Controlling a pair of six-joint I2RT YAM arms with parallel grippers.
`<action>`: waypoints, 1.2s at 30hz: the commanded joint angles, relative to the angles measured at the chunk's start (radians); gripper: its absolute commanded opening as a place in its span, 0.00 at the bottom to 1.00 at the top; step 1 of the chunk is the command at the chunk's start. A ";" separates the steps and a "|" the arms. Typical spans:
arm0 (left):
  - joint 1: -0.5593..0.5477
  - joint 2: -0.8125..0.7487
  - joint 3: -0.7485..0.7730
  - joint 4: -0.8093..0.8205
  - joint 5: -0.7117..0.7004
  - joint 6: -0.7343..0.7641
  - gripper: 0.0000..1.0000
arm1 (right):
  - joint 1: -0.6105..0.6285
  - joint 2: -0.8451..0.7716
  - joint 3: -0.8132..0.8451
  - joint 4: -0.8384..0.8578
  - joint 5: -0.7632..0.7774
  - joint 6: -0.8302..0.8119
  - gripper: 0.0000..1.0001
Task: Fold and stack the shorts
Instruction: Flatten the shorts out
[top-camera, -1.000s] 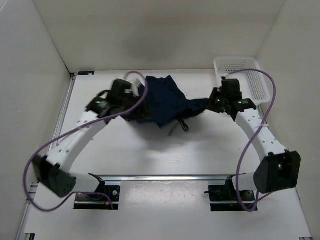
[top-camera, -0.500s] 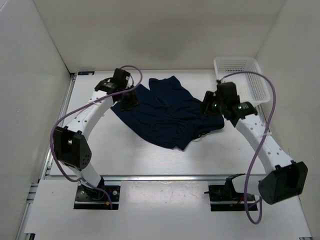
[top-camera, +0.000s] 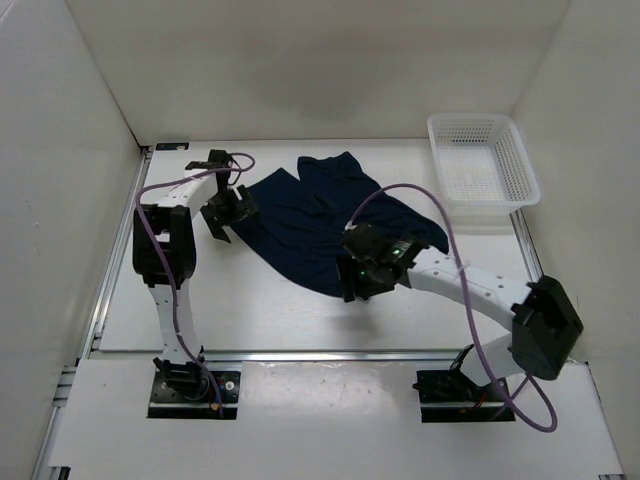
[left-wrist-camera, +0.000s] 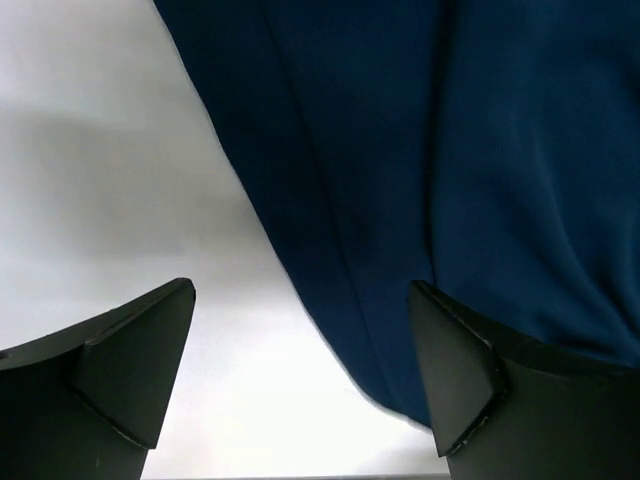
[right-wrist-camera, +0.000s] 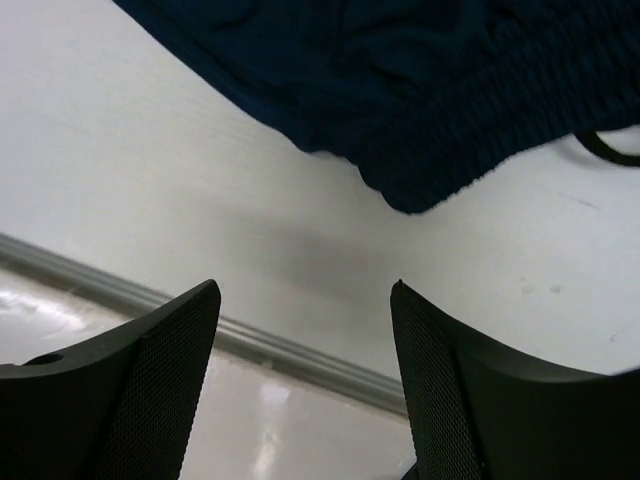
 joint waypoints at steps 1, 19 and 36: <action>0.015 0.016 0.096 0.012 0.028 0.025 1.00 | 0.055 0.091 0.068 -0.019 0.168 -0.046 0.74; 0.055 0.219 0.215 -0.035 0.068 0.061 0.10 | 0.064 0.417 0.147 0.044 0.349 -0.141 0.49; 0.254 -0.347 0.465 -0.165 0.144 0.032 0.10 | -0.034 0.018 0.495 -0.108 0.406 -0.480 0.00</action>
